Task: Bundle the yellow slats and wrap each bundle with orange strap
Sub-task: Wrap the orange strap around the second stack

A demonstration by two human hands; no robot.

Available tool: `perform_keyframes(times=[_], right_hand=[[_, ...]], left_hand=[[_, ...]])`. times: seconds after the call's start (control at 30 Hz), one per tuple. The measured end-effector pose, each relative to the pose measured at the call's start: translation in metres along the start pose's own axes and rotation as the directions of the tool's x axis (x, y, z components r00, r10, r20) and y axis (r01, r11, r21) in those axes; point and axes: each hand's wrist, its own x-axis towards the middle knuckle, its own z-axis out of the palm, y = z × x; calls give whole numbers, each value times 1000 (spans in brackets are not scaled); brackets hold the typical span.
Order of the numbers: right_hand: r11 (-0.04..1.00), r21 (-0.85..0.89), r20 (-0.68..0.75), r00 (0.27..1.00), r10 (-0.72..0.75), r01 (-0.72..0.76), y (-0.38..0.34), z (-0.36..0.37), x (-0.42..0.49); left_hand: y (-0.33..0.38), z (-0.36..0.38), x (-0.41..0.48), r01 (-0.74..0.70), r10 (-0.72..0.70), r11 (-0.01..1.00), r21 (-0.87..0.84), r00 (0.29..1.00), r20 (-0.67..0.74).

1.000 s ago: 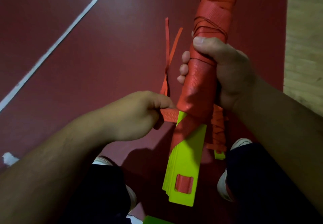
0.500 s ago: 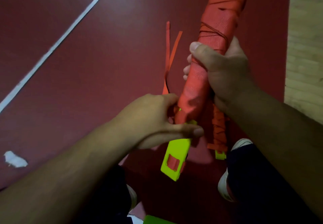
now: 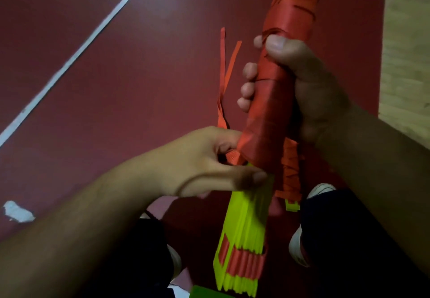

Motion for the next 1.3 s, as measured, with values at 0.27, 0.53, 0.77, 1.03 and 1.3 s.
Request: perform_keyframes(times=[0.27,0.53,0.77,1.03,1.3], right_hand=[[954,-237,-265,932,-246,184,15,-2,11],[998,62,50,999,-9,6,2,1,0],[1000,-3,-9,1000,30,-30,8,3,4],[991,-97,-127,986,-108,96,5,0,7],[973,-183,-201,964,-174,138,8,-1,9]], left_hand=[[-11,-6,3,196,-64,782,591,969,-237],[-1,-7,0,-35,31,995,94,998,47],[-13,-11,1,45,-36,960,276,999,-36],[-17,-22,-3,129,-6,854,504,971,-238],[-16,-13,-2,250,-110,867,431,940,-324]])
